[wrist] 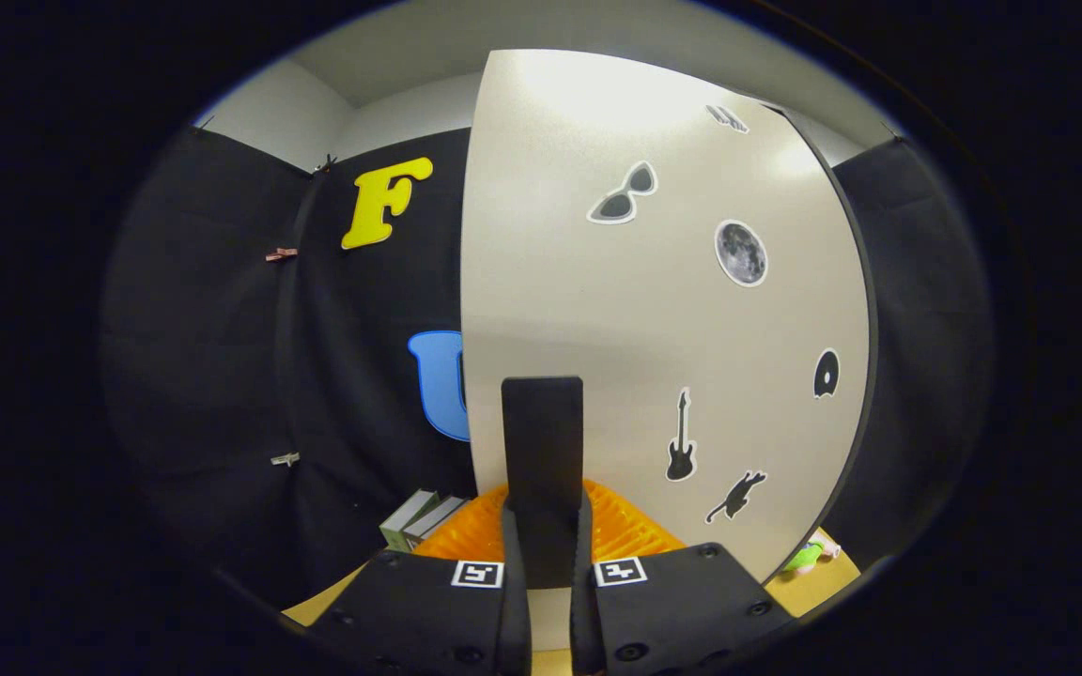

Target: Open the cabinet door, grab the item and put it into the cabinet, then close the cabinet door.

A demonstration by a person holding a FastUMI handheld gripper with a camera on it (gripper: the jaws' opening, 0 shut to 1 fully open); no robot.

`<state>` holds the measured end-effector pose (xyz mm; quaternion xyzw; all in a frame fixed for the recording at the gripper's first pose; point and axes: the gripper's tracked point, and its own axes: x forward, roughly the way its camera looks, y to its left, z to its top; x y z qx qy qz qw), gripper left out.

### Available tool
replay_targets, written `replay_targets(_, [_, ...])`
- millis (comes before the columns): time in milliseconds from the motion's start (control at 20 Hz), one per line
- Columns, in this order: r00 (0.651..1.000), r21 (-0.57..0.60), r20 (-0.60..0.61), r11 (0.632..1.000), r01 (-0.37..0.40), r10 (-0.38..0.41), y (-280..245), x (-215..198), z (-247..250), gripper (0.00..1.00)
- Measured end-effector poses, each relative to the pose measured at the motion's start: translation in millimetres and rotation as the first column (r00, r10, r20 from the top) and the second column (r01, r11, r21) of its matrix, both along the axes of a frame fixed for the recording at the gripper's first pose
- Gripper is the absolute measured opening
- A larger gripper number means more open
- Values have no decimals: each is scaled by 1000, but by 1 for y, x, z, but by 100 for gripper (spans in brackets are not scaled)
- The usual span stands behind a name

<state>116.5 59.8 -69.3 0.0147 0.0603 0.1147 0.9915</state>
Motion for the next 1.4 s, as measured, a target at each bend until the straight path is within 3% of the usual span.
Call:
replay_targets(850, [1000,16,-12,1000,0,1,-51,-51,10,20])
replay_targets(1400, [989,2,8,989,148,-148,-101,-63,15,19])
